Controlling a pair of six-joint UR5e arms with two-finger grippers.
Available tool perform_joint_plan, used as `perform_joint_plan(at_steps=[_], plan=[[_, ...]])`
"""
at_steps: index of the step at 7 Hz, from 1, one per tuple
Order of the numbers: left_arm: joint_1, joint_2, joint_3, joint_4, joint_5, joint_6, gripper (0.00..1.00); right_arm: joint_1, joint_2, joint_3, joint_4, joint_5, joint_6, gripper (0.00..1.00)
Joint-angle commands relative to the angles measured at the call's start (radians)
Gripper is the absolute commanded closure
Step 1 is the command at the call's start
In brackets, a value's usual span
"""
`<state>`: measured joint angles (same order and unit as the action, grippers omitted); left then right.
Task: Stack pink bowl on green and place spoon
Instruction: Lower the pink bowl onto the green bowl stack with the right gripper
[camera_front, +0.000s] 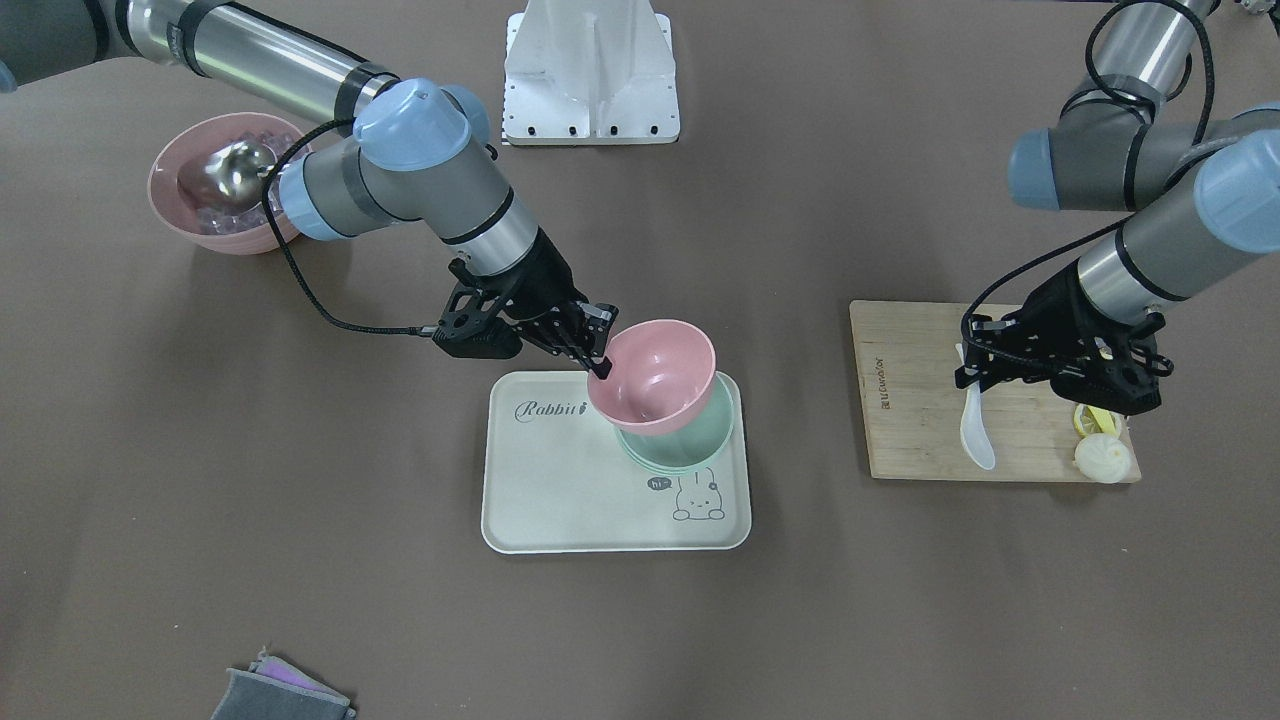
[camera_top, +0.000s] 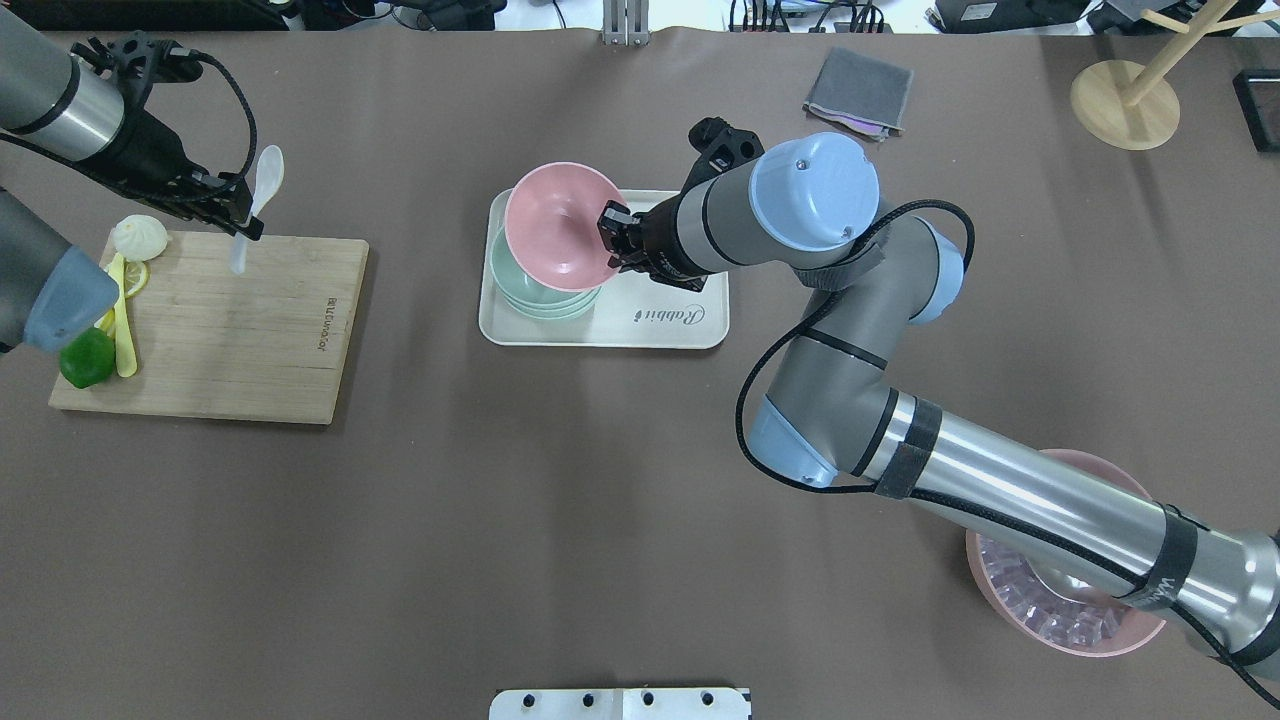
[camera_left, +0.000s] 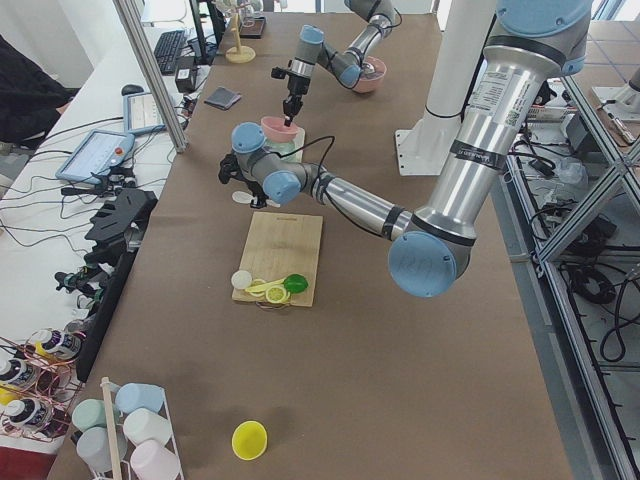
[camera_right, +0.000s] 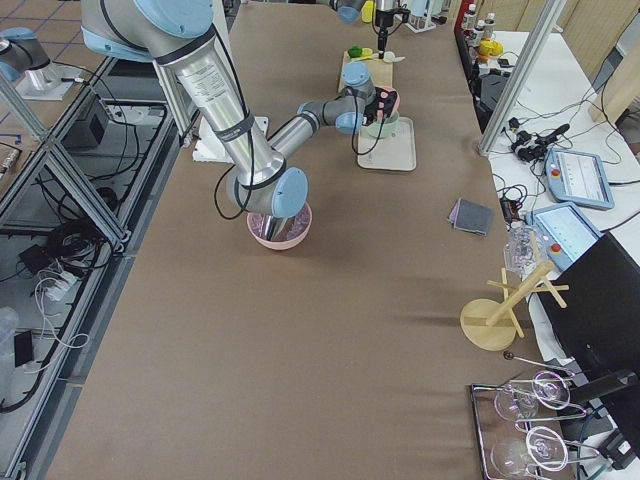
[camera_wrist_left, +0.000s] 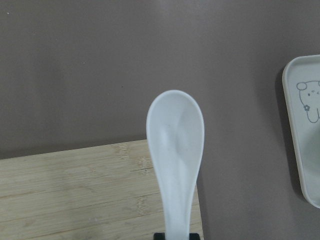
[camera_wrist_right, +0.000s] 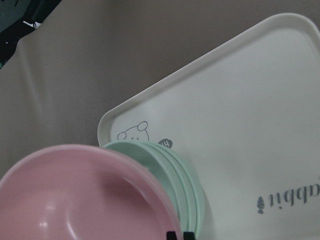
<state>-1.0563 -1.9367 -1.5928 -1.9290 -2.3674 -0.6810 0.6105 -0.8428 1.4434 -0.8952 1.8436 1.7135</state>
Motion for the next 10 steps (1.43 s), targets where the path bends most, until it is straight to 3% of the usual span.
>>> perform_joint_plan(at_steps=[1,3,7,8,9,10], plan=[[-0.001,-0.04,-0.002,0.008,-0.009,-0.04,1.0,-0.012,0.019,-0.03,0.007,-0.024,0.0,1.0],[-0.002,-0.05,-0.006,-0.001,-0.088,-0.071,1.0,-0.017,0.057,-0.067,0.007,-0.029,0.0,1.0],[-0.002,-0.05,-0.004,-0.002,-0.087,-0.071,1.0,-0.018,0.074,-0.095,0.012,-0.041,0.0,1.0],[-0.002,-0.05,-0.004,-0.002,-0.087,-0.071,1.0,-0.017,0.074,-0.095,0.015,-0.041,0.002,0.75],[-0.002,-0.05,-0.006,-0.002,-0.087,-0.071,1.0,-0.017,0.073,-0.097,0.013,-0.043,-0.003,0.01],[-0.001,-0.053,-0.012,-0.004,-0.089,-0.09,1.0,-0.017,0.074,-0.094,0.015,-0.049,-0.006,0.0]])
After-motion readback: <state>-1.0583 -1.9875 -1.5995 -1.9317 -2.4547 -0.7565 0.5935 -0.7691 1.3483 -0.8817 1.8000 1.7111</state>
